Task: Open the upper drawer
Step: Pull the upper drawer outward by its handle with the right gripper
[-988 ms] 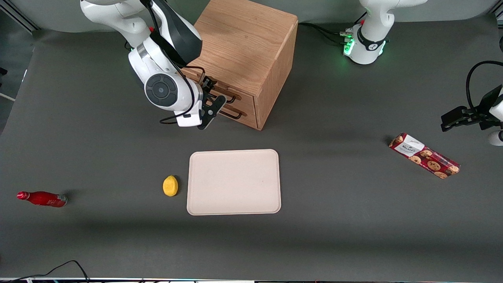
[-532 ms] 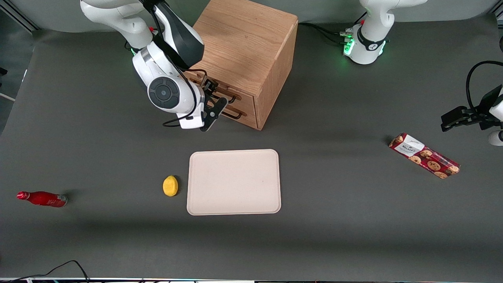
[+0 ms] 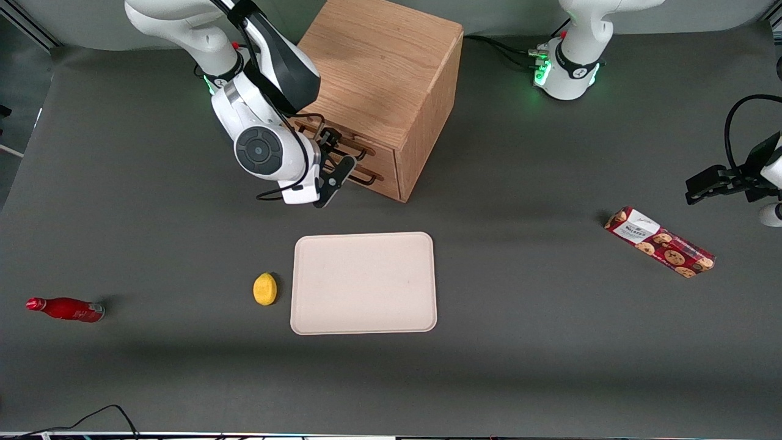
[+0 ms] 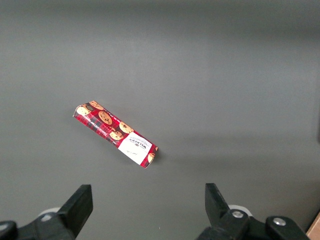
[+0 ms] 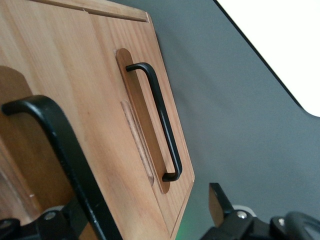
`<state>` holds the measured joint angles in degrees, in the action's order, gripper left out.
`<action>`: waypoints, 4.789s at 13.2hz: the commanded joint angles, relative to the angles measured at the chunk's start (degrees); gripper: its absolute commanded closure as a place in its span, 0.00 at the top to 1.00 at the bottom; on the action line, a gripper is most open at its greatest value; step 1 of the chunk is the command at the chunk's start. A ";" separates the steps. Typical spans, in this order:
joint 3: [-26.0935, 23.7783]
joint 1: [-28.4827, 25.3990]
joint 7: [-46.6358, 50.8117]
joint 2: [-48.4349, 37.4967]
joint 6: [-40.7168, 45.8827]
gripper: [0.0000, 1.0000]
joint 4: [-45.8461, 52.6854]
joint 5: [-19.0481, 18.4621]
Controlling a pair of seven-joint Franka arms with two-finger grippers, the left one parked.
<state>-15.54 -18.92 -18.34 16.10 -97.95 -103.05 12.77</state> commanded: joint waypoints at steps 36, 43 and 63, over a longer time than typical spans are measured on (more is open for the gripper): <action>-0.89 14.27 -12.50 12.99 -1.64 1.00 15.24 -4.15; -2.29 17.25 -12.60 14.75 -1.63 1.00 16.83 -4.15; -6.60 23.14 -14.71 17.30 -1.90 1.00 20.96 -7.05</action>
<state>-20.92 2.88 -31.16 32.18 -100.30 -84.22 7.13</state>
